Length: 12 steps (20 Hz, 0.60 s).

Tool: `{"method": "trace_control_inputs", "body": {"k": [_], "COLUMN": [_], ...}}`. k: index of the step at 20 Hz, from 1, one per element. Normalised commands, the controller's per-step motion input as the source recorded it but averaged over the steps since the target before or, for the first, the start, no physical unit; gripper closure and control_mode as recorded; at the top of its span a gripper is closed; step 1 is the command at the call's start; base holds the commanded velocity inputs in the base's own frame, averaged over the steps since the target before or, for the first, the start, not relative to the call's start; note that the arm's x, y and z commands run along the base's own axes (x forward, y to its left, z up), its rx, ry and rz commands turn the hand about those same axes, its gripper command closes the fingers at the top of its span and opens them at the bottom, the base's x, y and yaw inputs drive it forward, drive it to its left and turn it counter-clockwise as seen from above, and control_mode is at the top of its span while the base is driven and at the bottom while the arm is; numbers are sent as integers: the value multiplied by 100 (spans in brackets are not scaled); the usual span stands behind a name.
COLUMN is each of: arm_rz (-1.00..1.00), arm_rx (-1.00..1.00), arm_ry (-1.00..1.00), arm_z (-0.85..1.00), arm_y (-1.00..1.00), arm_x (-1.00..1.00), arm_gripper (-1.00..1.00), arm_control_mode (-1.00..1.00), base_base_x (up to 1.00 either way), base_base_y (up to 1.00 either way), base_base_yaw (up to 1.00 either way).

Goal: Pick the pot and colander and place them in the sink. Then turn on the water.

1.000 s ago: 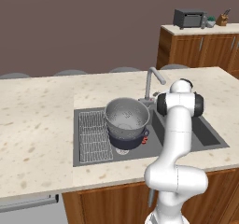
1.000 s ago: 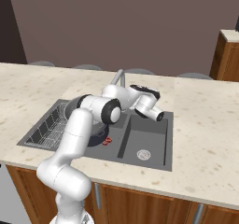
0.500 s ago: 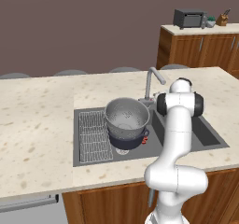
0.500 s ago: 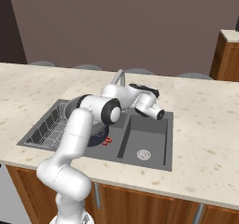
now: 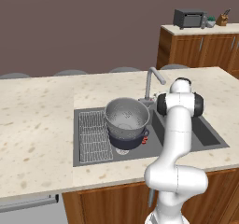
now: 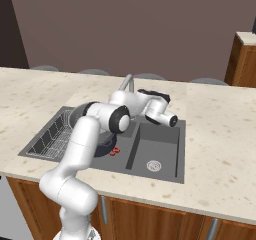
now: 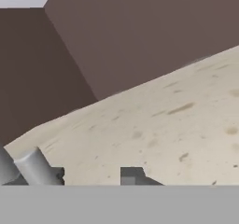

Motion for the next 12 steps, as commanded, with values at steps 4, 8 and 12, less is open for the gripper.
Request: {"method": "trace_control_inputs", "body": {"k": [4, 8, 12], "arm_rz": [-1, -2, -2], "arm_rx": [9, 8, 5], "arm_ry": [12, 23, 28], "arm_z": [-19, -15, -18], "arm_y": [-49, -48, -37], "arm_x": [0, 0, 0], "arm_gripper": [100, 100, 100], "arm_control_mode": [-100, -100, -100], "base_base_x": [0, 0, 0], "base_base_y": [0, 0, 0], "base_base_yaw": [0, 0, 0]}}
